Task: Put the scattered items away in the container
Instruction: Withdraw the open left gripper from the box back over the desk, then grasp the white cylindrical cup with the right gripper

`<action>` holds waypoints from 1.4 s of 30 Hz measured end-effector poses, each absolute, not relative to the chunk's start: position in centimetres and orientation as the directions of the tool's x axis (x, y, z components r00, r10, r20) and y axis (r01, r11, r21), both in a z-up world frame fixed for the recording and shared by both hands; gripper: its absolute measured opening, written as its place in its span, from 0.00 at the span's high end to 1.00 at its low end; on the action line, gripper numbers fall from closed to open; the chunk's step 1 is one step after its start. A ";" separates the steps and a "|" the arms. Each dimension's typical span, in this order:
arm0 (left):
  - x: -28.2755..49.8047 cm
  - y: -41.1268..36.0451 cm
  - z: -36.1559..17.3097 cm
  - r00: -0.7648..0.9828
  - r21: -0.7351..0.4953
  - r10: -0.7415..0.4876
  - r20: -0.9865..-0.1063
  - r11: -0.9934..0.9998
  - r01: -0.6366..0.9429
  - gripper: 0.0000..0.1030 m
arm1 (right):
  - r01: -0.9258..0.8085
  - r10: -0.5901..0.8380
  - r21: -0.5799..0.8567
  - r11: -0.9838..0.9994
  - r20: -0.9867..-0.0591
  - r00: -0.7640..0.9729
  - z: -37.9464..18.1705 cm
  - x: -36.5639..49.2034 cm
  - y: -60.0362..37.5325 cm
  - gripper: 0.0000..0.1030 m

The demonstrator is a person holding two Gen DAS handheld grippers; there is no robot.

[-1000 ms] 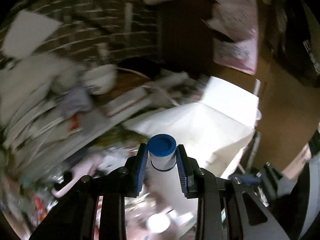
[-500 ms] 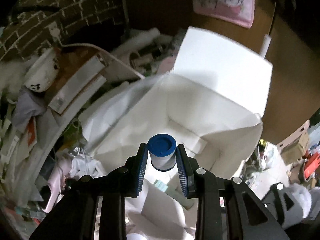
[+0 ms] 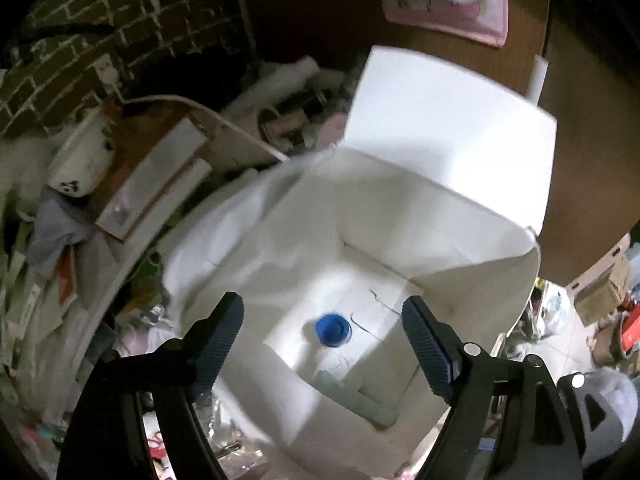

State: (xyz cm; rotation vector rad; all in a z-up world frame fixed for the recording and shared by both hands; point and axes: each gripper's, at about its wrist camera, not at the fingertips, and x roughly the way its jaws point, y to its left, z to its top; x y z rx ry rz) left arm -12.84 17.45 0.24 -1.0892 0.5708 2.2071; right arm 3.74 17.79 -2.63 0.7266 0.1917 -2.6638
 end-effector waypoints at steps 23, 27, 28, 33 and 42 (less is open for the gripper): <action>2.7 -7.8 1.2 -0.931 0.114 0.020 -0.365 -0.991 -0.066 0.00 | 0.549 -0.477 -0.034 -0.835 -0.454 -0.753 -6.0 5.5 10.9 0.00; 3.7 -9.2 -1.1 -0.935 0.079 0.012 -0.354 -0.996 -0.043 0.00 | 0.517 -0.448 -0.042 -0.855 -0.441 -0.777 -8.1 4.5 9.9 0.01; 3.7 -9.4 -1.8 -0.934 0.074 0.012 -0.358 -0.996 -0.041 0.00 | 0.507 -0.440 -0.042 -0.861 -0.439 -0.784 -8.6 4.2 9.9 0.02; 3.4 -9.8 -4.7 -0.916 0.022 0.061 -0.398 -0.997 -0.076 0.00 | 0.462 -0.378 -0.064 -0.884 -0.483 -0.790 -11.0 2.1 9.8 0.41; 3.1 -9.2 -6.7 -0.899 -0.020 0.102 -0.426 -0.994 -0.103 0.00 | 0.428 -0.338 -0.062 -0.902 -0.517 -0.786 -13.2 -0.2 9.6 0.56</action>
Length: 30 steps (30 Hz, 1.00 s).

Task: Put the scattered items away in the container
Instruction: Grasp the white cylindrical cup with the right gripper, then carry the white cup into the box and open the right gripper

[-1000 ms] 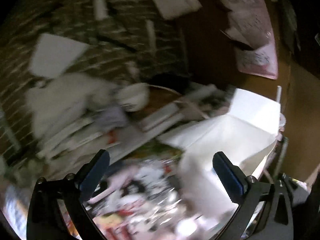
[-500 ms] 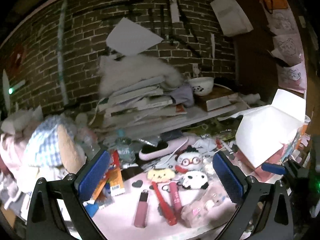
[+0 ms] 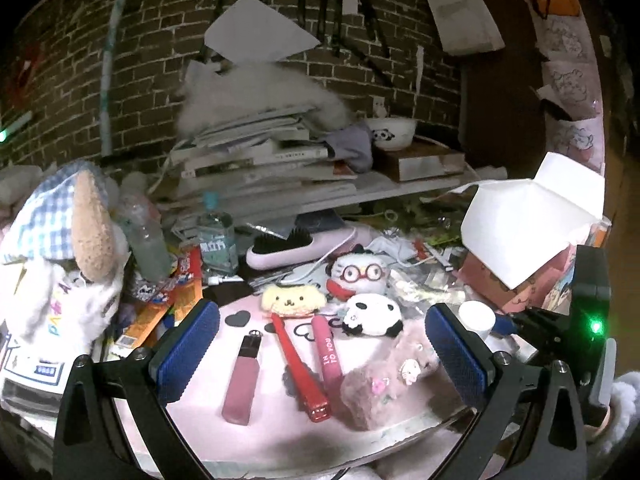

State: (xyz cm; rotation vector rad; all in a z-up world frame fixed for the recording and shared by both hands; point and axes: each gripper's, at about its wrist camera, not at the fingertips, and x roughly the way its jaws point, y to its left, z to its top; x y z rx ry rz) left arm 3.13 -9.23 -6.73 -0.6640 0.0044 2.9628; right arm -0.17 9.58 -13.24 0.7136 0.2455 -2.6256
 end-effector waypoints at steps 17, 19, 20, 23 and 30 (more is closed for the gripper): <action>3.1 -9.6 -6.7 -0.896 -0.027 0.094 -0.434 -0.995 -0.092 0.00 | 0.421 -0.328 -0.083 -0.903 -0.499 -0.802 -13.4 0.1 8.9 0.66; 3.1 -9.7 -6.6 -0.895 -0.017 0.073 -0.440 -0.997 -0.073 0.00 | 0.431 -0.336 -0.092 -0.898 -0.490 -0.804 -12.7 0.4 8.5 0.66; 3.1 -10.0 -6.6 -0.894 -0.015 0.066 -0.442 -0.998 -0.066 0.00 | 0.442 -0.348 -0.090 -0.893 -0.486 -0.802 -12.3 0.6 8.3 0.66; 3.1 -10.4 -6.5 -0.891 -0.009 0.035 -0.453 -0.999 -0.035 0.00 | 0.484 -0.393 -0.090 -0.870 -0.468 -0.792 -10.4 1.5 7.2 0.66; 3.4 -11.4 -5.8 -0.889 0.007 0.008 -0.458 -1.000 -0.013 0.00 | 0.554 -0.465 -0.110 -0.825 -0.423 -0.777 -4.9 3.0 5.4 0.66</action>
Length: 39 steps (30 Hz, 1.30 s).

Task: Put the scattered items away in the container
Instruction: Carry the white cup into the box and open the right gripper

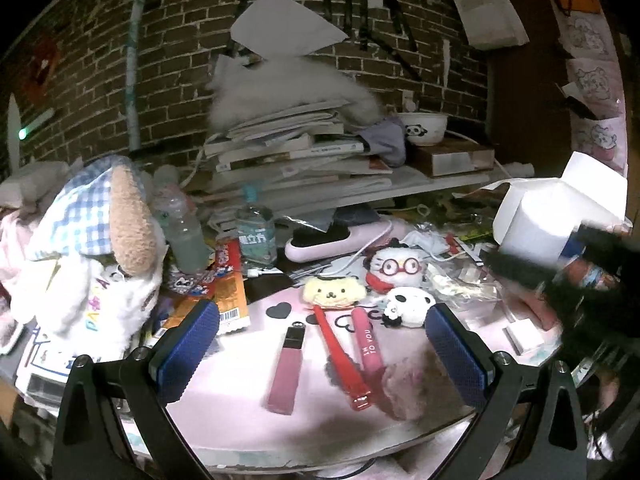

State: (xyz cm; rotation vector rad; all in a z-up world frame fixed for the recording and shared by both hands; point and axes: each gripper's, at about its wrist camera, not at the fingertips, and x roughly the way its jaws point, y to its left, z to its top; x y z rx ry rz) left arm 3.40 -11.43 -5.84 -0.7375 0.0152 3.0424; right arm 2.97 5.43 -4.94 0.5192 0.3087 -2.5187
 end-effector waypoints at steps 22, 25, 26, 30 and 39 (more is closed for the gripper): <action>2.6 -9.8 -6.3 -0.865 -0.004 0.051 -0.499 -0.998 -0.057 0.00 | 0.381 0.030 -0.206 -0.901 -0.907 -0.420 -0.6 -13.6 19.6 0.66; 2.3 -9.9 -6.6 -0.858 -0.008 0.049 -0.511 -0.999 -0.053 0.00 | 0.402 0.065 -0.209 -0.891 -0.937 -0.344 -2.4 -14.4 19.9 0.65; 2.2 -9.9 -6.7 -0.856 -0.010 0.051 -0.514 -0.998 -0.054 0.00 | 0.411 0.076 -0.210 -0.887 -0.945 -0.319 -2.9 -14.5 19.9 0.65; 1.8 -9.8 -7.2 -0.844 -0.013 0.063 -0.532 -0.998 -0.067 0.00 | 0.438 0.125 -0.233 -0.868 -0.957 -0.263 -5.0 -14.6 19.4 0.65; 0.9 -10.0 -8.9 -0.807 -0.005 0.061 -0.588 -0.997 -0.071 0.00 | 0.435 0.143 -0.260 -0.862 -0.948 -0.284 -4.5 -13.6 19.5 0.40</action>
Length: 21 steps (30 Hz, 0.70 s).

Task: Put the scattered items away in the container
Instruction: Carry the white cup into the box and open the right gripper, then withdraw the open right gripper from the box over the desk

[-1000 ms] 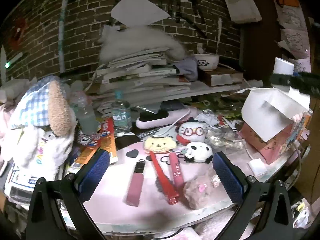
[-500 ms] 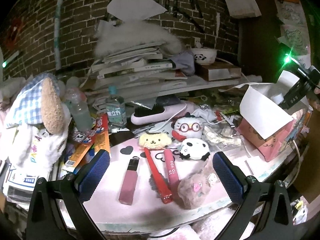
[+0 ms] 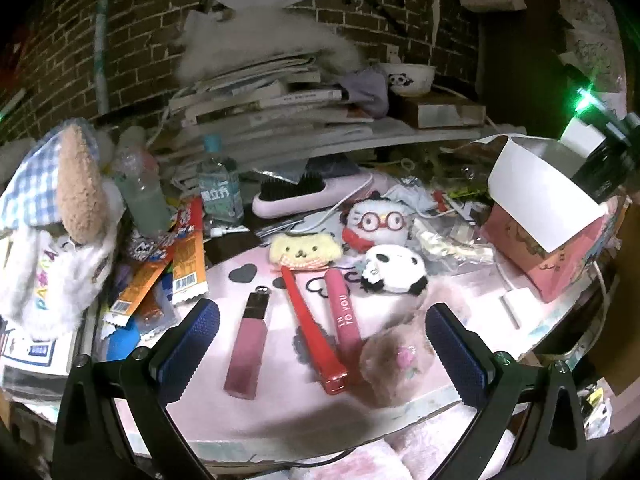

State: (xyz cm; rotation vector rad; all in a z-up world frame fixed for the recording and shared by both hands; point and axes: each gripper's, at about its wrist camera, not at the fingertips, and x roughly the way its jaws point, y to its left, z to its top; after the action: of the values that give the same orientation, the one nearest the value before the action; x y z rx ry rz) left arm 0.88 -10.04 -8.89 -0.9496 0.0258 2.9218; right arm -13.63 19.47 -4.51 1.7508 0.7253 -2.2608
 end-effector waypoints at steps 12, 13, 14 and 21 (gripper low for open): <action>0.9 -13.4 -10.2 -0.810 -0.002 0.008 -0.586 -1.000 -0.008 0.00 | 0.406 -0.140 -0.287 -0.868 -0.642 -0.754 6.4 -3.5 16.2 0.05; 0.9 -13.7 -10.4 -0.811 -0.008 0.012 -0.585 -1.000 -0.009 0.00 | 0.457 -0.226 -0.227 -0.860 -0.633 -0.740 6.4 -2.5 15.9 0.05; 0.8 -13.8 -10.5 -0.811 -0.012 0.015 -0.584 -1.000 -0.010 0.00 | 0.506 -0.300 -0.175 -0.845 -0.627 -0.719 6.1 -1.2 15.1 0.05; 0.8 -14.2 -11.6 -0.805 -0.011 0.017 -0.593 -1.000 -0.013 0.02 | 0.702 -0.551 -0.080 -0.707 -0.559 -0.619 -0.3 4.3 8.5 0.05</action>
State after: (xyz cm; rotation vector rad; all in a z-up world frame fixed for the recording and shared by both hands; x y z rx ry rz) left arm 0.79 -14.25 -11.64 -0.9765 -0.0107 2.9696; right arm 4.29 8.55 -0.26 0.6635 0.3807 -2.2955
